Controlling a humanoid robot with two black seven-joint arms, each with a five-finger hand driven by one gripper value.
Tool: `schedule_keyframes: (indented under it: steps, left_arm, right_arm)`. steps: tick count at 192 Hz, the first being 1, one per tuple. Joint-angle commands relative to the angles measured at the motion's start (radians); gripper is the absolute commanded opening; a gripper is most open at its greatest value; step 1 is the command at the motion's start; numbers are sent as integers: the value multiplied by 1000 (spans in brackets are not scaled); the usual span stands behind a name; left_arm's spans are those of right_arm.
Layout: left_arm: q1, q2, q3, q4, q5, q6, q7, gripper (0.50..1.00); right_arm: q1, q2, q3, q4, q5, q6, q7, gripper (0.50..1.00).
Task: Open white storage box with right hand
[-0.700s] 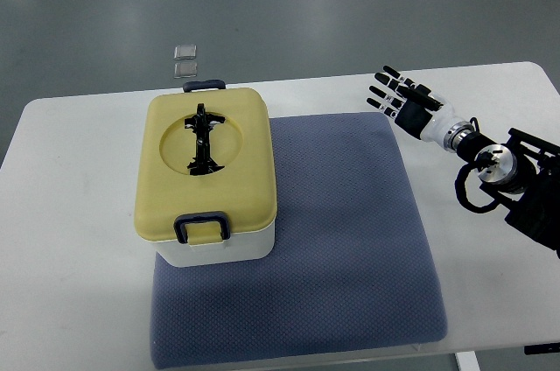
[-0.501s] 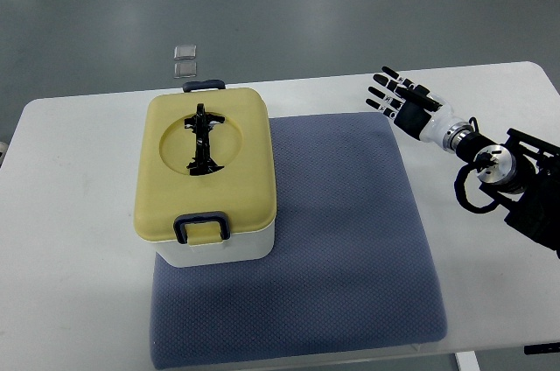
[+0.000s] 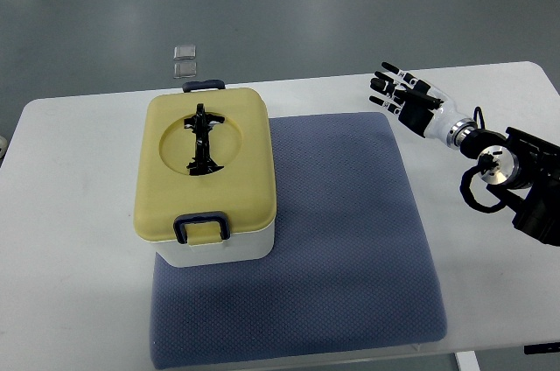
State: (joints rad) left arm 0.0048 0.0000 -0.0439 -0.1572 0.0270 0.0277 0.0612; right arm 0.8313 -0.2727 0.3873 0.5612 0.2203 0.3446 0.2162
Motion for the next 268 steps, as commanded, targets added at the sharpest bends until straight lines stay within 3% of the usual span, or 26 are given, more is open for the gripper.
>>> schedule_keyframes:
  steps: [1, 50, 110, 166, 229, 268]
  left_arm:
    - [0, 0, -1, -1, 1, 0, 0, 1000]
    - [0, 0, 1, -1, 1, 0, 0, 1000]
    - [0, 0, -1, -1, 1, 0, 0, 1000]
    - [0, 0, -1, 1, 1, 0, 0, 1000]
    - [1, 0, -1, -1, 1, 0, 0, 1000]
    - [0, 0, -1, -1, 1, 0, 0, 1000]
  right_arm:
    - [3, -2, 1, 0, -1, 13, 14, 932]
    - [42, -8, -4, 0, -124, 4, 14, 932]
    - [129, -103, 1, 8, -383, -4, 15, 932]
    - [250, -126, 1, 36, -832, -49, 35, 930]
    - [442, -209, -21, 253, -1202, -35, 83, 930]
    - [638, -215, -177, 348, -1268, 50, 118, 930]
